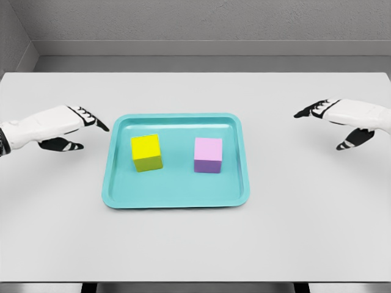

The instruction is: Push two cubes

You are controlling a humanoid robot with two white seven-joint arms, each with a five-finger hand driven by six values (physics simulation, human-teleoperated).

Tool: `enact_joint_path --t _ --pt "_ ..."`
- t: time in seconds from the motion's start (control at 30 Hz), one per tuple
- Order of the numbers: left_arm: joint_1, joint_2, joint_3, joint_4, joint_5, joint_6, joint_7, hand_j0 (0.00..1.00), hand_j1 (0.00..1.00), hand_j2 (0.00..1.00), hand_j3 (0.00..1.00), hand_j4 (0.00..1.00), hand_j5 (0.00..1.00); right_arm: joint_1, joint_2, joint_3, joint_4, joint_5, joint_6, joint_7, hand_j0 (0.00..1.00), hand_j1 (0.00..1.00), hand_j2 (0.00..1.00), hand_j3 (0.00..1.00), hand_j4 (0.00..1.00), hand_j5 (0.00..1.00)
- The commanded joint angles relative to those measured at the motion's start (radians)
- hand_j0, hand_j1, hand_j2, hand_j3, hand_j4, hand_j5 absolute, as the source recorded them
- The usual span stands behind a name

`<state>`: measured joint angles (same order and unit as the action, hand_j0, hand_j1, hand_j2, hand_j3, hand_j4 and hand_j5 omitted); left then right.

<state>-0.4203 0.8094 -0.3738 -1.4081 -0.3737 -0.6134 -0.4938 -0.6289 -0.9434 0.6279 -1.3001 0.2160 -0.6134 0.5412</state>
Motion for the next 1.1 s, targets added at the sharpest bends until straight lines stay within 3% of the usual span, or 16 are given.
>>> enact_joint_path --t 0.0,0.23,0.33,0.47,0.57,0.8,0.9,1.07 --pt "0.0 -0.006 0.001 0.003 -0.001 0.003 0.001 0.65 0.65 0.65 0.65 0.65 0.65 0.0 -0.003 0.009 -0.011 -0.006 0.003 -0.007 1.0 1.0 1.0 1.0 1.0 1.0" --pt "0.011 0.013 0.003 -0.052 0.032 0.003 0.004 0.66 0.66 0.66 0.66 0.66 0.66 -0.046 -0.011 0.022 -0.016 -0.01 0.003 -0.009 1.0 1.0 1.0 1.0 1.0 1.0" --pt "0.049 0.027 0.006 -0.118 0.053 0.003 0.004 0.66 0.66 0.66 0.66 0.66 0.66 -0.075 -0.003 0.045 -0.025 -0.007 0.003 0.005 1.0 1.0 1.0 1.0 1.0 1.0" --pt "0.089 0.04 0.042 -0.137 0.064 0.003 0.004 0.65 0.65 0.65 0.65 0.65 0.65 -0.084 0.017 0.072 -0.024 -0.007 0.003 -0.001 1.0 1.0 1.0 1.0 1.0 1.0" --pt "0.091 0.051 0.041 -0.137 0.068 0.003 0.004 0.65 0.65 0.65 0.65 0.65 0.65 -0.084 0.032 0.076 -0.025 -0.006 0.003 -0.003 0.75 0.75 0.75 0.75 0.75 0.75" --pt "0.097 0.031 0.041 -0.129 0.064 0.003 0.001 0.65 0.65 0.65 0.65 0.65 0.65 -0.169 0.086 0.23 -0.022 0.04 0.003 0.006 0.38 0.38 0.38 0.38 0.38 0.38" --pt "0.097 -0.003 0.03 -0.129 0.059 0.003 -0.002 0.65 0.65 0.65 0.65 0.65 0.65 -0.169 0.097 0.24 -0.022 0.046 0.003 0.039 0.19 0.19 0.19 0.19 0.19 0.19" --pt "0.097 -0.035 0.027 -0.126 0.053 0.003 -0.003 0.65 0.65 0.65 0.65 0.65 0.65 -0.207 0.118 0.272 -0.031 0.059 0.003 0.07 0.14 0.14 0.14 0.14 0.14 0.14"
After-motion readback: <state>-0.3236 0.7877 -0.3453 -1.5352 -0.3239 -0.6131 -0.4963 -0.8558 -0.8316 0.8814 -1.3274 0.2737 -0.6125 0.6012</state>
